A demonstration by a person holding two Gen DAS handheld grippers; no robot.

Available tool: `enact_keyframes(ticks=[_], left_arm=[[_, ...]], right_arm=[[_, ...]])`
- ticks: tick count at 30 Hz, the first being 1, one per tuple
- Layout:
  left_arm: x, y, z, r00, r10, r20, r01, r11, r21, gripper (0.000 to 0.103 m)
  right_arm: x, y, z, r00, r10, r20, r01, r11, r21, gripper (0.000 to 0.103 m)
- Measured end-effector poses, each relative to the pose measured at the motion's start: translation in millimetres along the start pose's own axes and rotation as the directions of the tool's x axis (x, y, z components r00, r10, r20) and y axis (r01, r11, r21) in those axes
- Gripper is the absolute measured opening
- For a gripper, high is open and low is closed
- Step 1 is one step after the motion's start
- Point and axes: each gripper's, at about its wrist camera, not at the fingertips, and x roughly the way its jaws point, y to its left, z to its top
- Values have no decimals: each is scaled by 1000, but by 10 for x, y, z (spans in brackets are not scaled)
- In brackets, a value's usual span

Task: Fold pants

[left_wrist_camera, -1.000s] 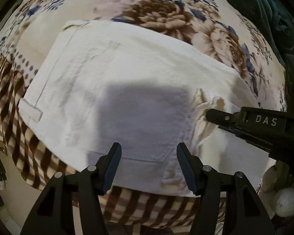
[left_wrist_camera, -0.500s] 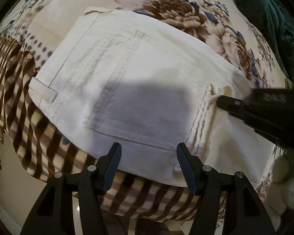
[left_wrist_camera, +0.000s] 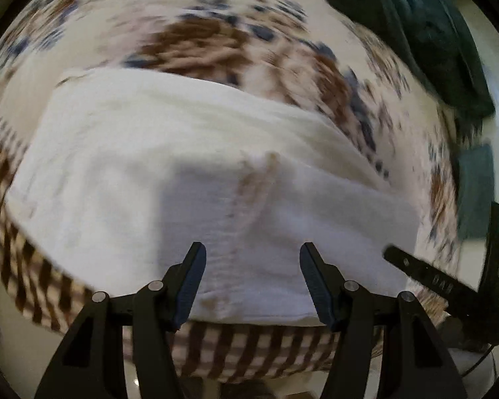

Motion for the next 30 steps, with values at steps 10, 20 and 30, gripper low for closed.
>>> enact_keyframes(ticks=[10, 20, 30], left_arm=[[601, 133, -303, 988, 125, -93, -124, 992, 12, 57], [-231, 994, -349, 987, -122, 101, 151, 916, -371, 89], [-342, 2565, -592, 965, -55, 257, 238, 591, -770, 88]], right_arm=[[280, -130, -468, 996, -56, -69, 54, 998, -29, 37], [23, 416, -341, 997, -2, -83, -3, 998, -66, 69], [163, 1257, -168, 989, -6, -145, -12, 993, -121, 69]])
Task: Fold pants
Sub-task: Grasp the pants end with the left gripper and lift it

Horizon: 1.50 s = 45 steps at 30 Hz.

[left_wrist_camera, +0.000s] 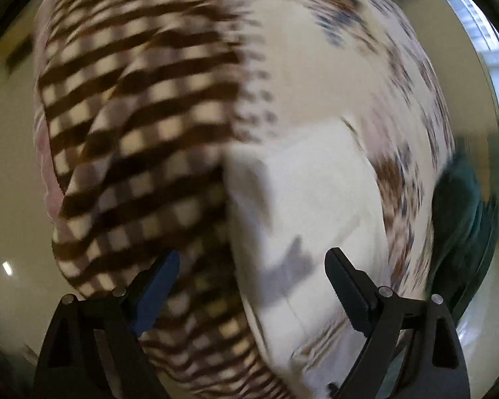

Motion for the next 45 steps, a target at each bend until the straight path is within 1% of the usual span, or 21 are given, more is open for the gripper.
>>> enact_keyframes(ticks=[1, 2, 3, 5, 6, 9, 11, 13, 14, 16, 18, 22, 23, 25, 26, 27, 32, 34, 36, 40, 45], left_arm=[[55, -19, 31, 1000, -16, -1, 16, 1000, -11, 87], [95, -4, 83, 999, -43, 6, 43, 999, -11, 80], [101, -27, 105, 998, -59, 31, 59, 998, 4, 54], [61, -64, 176, 993, -71, 93, 65, 995, 72, 19], [42, -105, 174, 990, -79, 116, 67, 992, 109, 14], [-139, -295, 106, 975, -141, 170, 102, 970, 221, 12], [-289, -439, 78, 960, -204, 193, 144, 948, 284, 12], [-261, -569, 121, 956, -209, 206, 131, 932, 338, 12], [-191, -560, 178, 959, -195, 204, 122, 938, 323, 12], [30, -414, 309, 974, -123, 191, 67, 958, 277, 11], [248, -172, 460, 986, -45, 161, 9, 975, 220, 11], [172, -32, 522, 988, -112, 105, 94, 983, 157, 15], [80, -44, 500, 987, -123, 99, 107, 983, 149, 19], [-51, -26, 420, 987, -136, 90, 125, 984, 125, 44], [-114, -6, 355, 984, -159, 85, 150, 983, 108, 66], [-165, 25, 270, 981, -175, 80, 168, 982, 87, 73], [107, 111, -82, 990, -142, -19, 142, 989, 33, 73], [243, 136, -149, 989, -146, -37, 146, 989, 13, 73], [368, 84, -143, 991, -129, -43, 130, 991, 29, 73], [486, 26, -64, 993, -116, -29, 117, 992, 53, 73], [461, -34, 96, 988, -148, 35, 146, 988, 58, 71]], right_arm=[[5, 60, 41, 1000, -7, 0, 7, 1000, -9, 69], [-3, 125, 70, 1000, -20, 2, 20, 1000, -19, 69], [-2, 184, 90, 999, -34, 6, 34, 999, -28, 69], [-19, 368, 176, 998, -57, 8, 57, 998, -35, 69], [-9, 473, 222, 998, -70, 9, 70, 997, -32, 69], [-11, 641, 286, 997, -82, 12, 83, 996, -28, 69], [-15, 680, 303, 996, -86, 12, 86, 996, -25, 69], [2, 753, 324, 996, -85, 6, 85, 996, -20, 69], [-1, 810, 344, 997, -83, 4, 83, 996, -19, 69], [-41, 659, 324, 997, -78, 7, 79, 997, -25, 69], [-79, 730, 345, 997, -72, 16, 72, 997, -26, 69], [-146, 786, 299, 998, -63, 31, 65, 997, -38, 69], [-148, 805, 310, 998, -62, 29, 63, 997, -35, 69], [-135, 798, 315, 998, -59, 21, 60, 998, -20, 69], [-120, 736, 292, 998, -57, 18, 57, 998, -13, 69], [-107, 705, 299, 998, -55, 11, 55, 998, -5, 69], [-83, 646, 304, 998, -67, 10, 67, 998, 0, 69], [-101, 627, 305, 998, -69, 11, 69, 998, -4, 69], [-25, 492, 147, 997, -72, 15, 72, 997, -7, 69], [-24, 418, 128, 997, -77, 13, 77, 997, -7, 69], [-37, 283, 132, 998, -69, 9, 69, 998, 4, 69]])
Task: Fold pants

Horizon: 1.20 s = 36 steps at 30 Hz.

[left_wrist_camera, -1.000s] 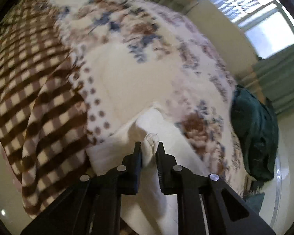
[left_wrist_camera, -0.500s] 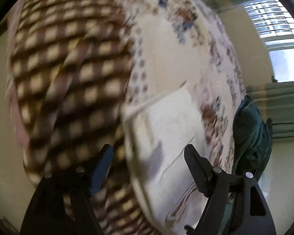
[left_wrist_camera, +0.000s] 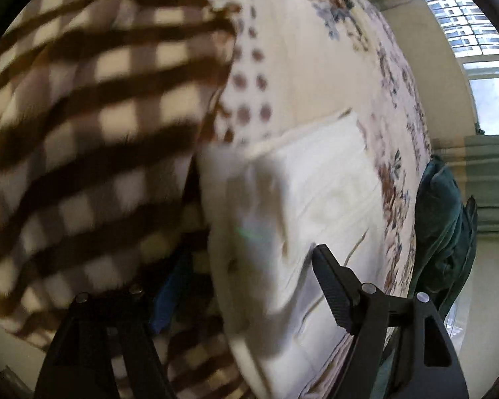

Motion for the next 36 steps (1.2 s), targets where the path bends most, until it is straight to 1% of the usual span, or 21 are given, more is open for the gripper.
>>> enact_keyframes(ticks=[1, 2, 3, 7, 9, 11, 13, 14, 15, 16, 18, 22, 24, 26, 27, 30, 31, 33, 34, 35, 36], left_arm=[[-18, -5, 35, 1000, -12, 16, 12, 1000, -1, 68], [-69, -19, 80, 999, -26, 43, 26, 1000, -2, 49], [-99, -20, 112, 998, -26, 56, 27, 1000, -1, 38], [-106, -43, 178, 995, -65, 70, 63, 997, 41, 37], [12, 13, 215, 996, -84, 42, 83, 996, 13, 44], [149, 83, 258, 994, -107, 17, 107, 994, -16, 44], [151, 38, 268, 992, -119, 30, 120, 993, -5, 43], [115, -26, 257, 991, -124, 50, 123, 992, 22, 38], [50, -108, 230, 988, -136, 72, 131, 989, 62, 25], [-6, -176, 202, 986, -146, 84, 138, 985, 101, 20], [-151, -397, 126, 983, -153, 101, 130, 971, 201, 19], [-452, -819, -23, 970, -222, 99, 183, 934, 307, 18], [-603, -1068, -151, 964, -250, 94, 200, 909, 366, 18], [-742, -1343, -336, 956, -284, 76, 226, 875, 429, 18], [-800, -1486, -456, 951, -304, 49, 248, 851, 463, 18], [-884, -1885, -811, 942, -336, -16, 294, 798, 527, 18], [-900, -1990, -939, 941, -337, -30, 297, 782, 548, 18], [-888, -2204, -1237, 939, -335, -74, 311, 740, 596, 18], [-875, -2280, -1358, 941, -328, -83, 308, 726, 615, 18], [-828, -2381, -1542, 943, -314, -113, 311, 703, 640, 18], [-784, -2442, -1632, 944, -303, -127, 310, 693, 651, 18]], right_arm=[[16, -23, -10, 1000, 2, 1, -2, 1000, 0, 69], [8, -34, -11, 1000, 3, 3, -3, 1000, -1, 69], [2, -55, -26, 1000, 2, 5, -2, 1000, -3, 69], [64, -89, -30, 1000, 5, 7, -5, 1000, 0, 69], [107, -111, -35, 1000, 11, 1, -11, 1000, 7, 69], [127, -140, -35, 1000, 15, 1, -15, 1000, 11, 69], [136, -172, -12, 1000, 7, 5, -7, 1000, 14, 69], [130, -204, -6, 1000, -2, 11, 2, 1000, 22, 69], [128, -226, -1, 1000, -14, 13, 13, 1000, 27, 69], [130, -253, 6, 999, -32, 12, 31, 999, 32, 69], [134, -313, 37, 999, -40, 15, 39, 998, 43, 69], [102, -490, 74, 999, -28, 23, 27, 997, 76, 69], [62, -613, 72, 999, -13, 32, 10, 995, 96, 69], [19, -722, 64, 999, 1, 40, -6, 994, 113, 69], [-13, -797, 57, 999, 6, 44, -11, 993, 117, 69], [-108, -1006, 35, 998, 12, 59, -19, 992, 127, 69], [-132, -1094, 11, 998, 14, 63, -23, 991, 134, 69], [-212, -1301, -4, 997, 26, 76, -38, 986, 160, 69], [-243, -1395, -9, 996, 33, 83, -47, 984, 174, 69], [-267, -1476, -10, 996, 35, 88, -51, 981, 185, 69], [-295, -1620, -20, 995, 37, 94, -55, 978, 203, 69]])
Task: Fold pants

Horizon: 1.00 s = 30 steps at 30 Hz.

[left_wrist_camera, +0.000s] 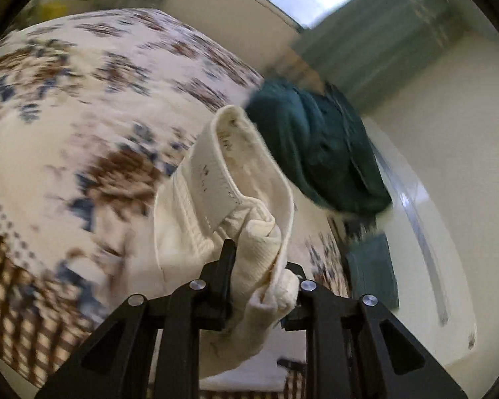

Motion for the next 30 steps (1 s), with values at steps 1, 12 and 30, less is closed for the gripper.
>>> enact_keyframes(ticks=[1, 12, 30], left_arm=[[80, -94, -63, 1000, 3, -21, -2, 1000, 16, 18], [1162, -926, -1143, 944, 82, -319, -11, 976, 216, 18], [1095, -1110, -943, 876, 330, -351, -224, 924, 309, 84]], right_arm=[[-21, -99, 21, 1000, 3, 5, -4, 1000, 15, 69], [-24, -1310, 152, 999, -3, 38, -3, 987, 163, 69], [-240, -1041, 253, 949, 301, 89, -309, 947, 91, 90]])
